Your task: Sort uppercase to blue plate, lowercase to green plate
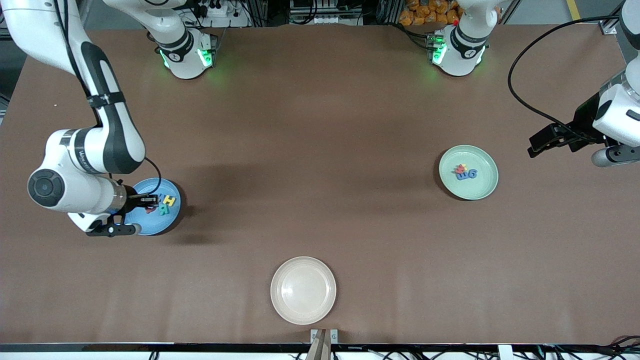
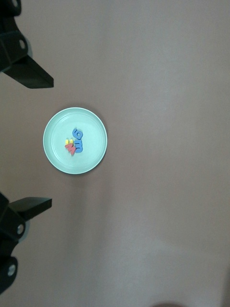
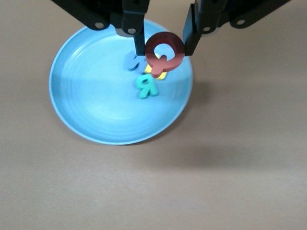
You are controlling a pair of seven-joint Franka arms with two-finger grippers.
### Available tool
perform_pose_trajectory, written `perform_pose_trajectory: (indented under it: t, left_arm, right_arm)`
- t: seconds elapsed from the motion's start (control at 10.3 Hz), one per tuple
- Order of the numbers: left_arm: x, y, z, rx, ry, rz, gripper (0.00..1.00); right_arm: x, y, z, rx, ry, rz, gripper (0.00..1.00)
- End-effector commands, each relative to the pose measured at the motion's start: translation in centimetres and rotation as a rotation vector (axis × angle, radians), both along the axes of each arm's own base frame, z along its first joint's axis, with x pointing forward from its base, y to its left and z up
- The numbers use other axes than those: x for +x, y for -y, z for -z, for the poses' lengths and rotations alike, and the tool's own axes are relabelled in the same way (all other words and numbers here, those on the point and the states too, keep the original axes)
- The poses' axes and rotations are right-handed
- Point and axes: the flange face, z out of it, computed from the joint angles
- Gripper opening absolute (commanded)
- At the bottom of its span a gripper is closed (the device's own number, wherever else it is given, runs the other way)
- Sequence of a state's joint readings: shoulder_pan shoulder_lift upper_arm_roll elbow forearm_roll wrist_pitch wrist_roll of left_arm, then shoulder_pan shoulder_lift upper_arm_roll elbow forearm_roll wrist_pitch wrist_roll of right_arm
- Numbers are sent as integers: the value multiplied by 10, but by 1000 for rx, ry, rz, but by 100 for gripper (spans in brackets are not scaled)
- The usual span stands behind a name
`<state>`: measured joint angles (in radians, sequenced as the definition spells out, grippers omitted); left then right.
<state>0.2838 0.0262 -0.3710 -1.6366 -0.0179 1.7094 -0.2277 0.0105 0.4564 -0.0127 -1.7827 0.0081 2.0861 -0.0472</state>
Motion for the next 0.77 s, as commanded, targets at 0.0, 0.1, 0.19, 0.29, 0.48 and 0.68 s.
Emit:
perform_pose_trajectory:
  t: [0.0, 0.1, 0.19, 0.29, 0.48, 0.68]
  left_arm:
    - [-1, 2, -6, -15, -5, -12, 100]
    - [-1, 2, -6, -15, -5, -12, 100]
    - [-1, 2, -5, -13, -7, -12, 100]
    - [-1, 2, -5, -15, -7, -12, 100]
    - [-1, 1, -4, -16, -10, -14, 100]
    - [-2, 1, -4, -15, -13, -13, 100]
  right_arm:
    - [-12, 9, 20, -1, 4, -30, 0]
    - [-19, 18, 22, -7, 26, -31, 30]
    - [-23, 26, 10, -7, 35, -26, 99]
    - [-26, 32, -5, -3, 35, -36, 100]
    - [-35, 46, -57, 2, 46, -16, 100]
    - [-43, 47, -112, 7, 84, -11, 100]
